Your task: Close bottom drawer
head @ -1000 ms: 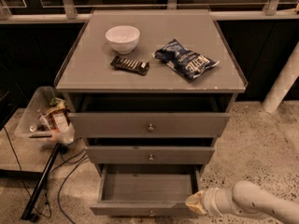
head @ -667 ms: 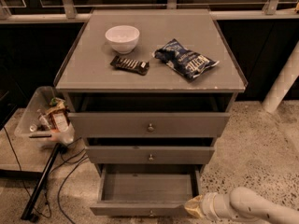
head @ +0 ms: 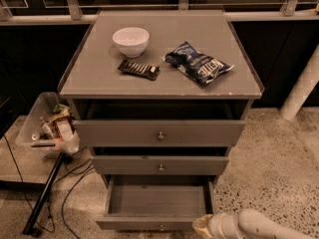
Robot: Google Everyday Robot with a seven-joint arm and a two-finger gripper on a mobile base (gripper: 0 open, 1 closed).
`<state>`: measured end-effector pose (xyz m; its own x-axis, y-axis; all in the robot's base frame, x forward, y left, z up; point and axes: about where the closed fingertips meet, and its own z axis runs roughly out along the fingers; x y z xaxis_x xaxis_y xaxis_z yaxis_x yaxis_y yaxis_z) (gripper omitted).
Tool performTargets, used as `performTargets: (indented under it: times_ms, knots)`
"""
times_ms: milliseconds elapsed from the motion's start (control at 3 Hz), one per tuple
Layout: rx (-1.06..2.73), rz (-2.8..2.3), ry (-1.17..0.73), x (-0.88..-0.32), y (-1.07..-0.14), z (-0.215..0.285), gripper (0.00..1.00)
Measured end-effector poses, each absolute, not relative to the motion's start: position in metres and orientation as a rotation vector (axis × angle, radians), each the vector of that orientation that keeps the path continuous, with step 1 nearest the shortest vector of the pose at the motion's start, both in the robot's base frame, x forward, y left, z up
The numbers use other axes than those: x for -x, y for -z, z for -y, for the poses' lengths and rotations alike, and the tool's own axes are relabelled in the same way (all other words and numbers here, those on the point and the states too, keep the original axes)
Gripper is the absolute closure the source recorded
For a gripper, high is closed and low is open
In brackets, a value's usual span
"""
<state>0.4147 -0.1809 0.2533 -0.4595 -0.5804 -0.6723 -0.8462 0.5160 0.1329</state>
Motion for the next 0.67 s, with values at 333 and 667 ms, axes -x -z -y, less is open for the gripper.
performTargets:
  times_ms: [333, 667]
  knots:
    - [1.188, -2.203, -0.624, -0.408, -0.24, 0.17, 1.0]
    - [1.207, -2.222, -0.639, -0.404, -0.211, 0.162, 1.0]
